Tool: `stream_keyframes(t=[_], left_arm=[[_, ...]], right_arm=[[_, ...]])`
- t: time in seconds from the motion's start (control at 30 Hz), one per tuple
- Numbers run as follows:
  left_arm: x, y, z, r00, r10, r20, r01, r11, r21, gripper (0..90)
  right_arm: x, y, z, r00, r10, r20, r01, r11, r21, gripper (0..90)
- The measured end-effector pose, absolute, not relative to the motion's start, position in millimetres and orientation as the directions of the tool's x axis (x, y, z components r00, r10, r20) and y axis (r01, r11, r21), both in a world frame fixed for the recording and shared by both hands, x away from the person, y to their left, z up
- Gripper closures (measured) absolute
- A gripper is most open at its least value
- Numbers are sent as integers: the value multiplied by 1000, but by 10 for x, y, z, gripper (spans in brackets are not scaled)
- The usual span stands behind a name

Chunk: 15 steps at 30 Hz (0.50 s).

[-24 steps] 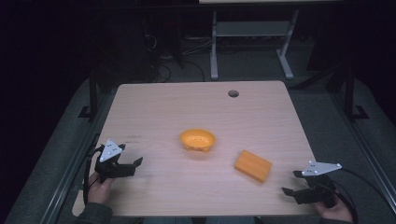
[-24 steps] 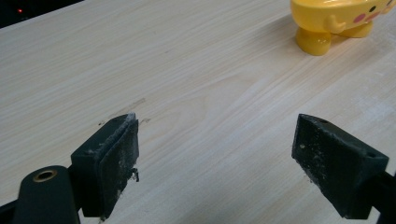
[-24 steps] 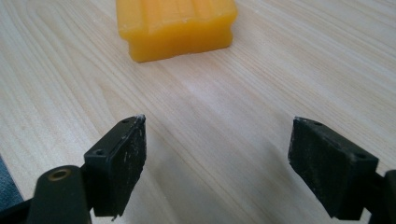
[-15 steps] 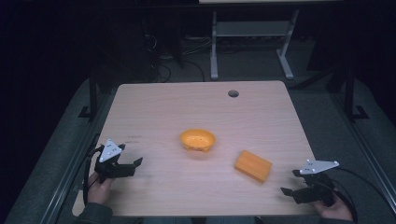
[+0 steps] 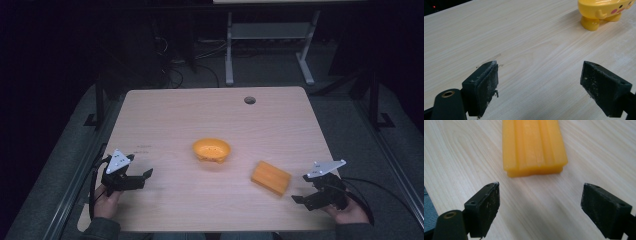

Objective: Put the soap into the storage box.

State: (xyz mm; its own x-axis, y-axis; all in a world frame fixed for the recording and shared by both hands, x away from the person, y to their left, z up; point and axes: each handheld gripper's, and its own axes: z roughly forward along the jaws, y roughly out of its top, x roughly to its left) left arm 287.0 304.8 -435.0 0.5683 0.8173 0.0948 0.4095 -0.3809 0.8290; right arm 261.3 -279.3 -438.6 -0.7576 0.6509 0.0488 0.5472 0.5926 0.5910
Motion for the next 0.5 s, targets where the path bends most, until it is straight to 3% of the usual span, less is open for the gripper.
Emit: stream_keyframes(t=[0.5], left_arm=[[2867,3067,-4337,566,819,90,411,-375,831,141]], right_arm=[[2783,-2589,-4187,-798,602,3,494,652,575,150]])
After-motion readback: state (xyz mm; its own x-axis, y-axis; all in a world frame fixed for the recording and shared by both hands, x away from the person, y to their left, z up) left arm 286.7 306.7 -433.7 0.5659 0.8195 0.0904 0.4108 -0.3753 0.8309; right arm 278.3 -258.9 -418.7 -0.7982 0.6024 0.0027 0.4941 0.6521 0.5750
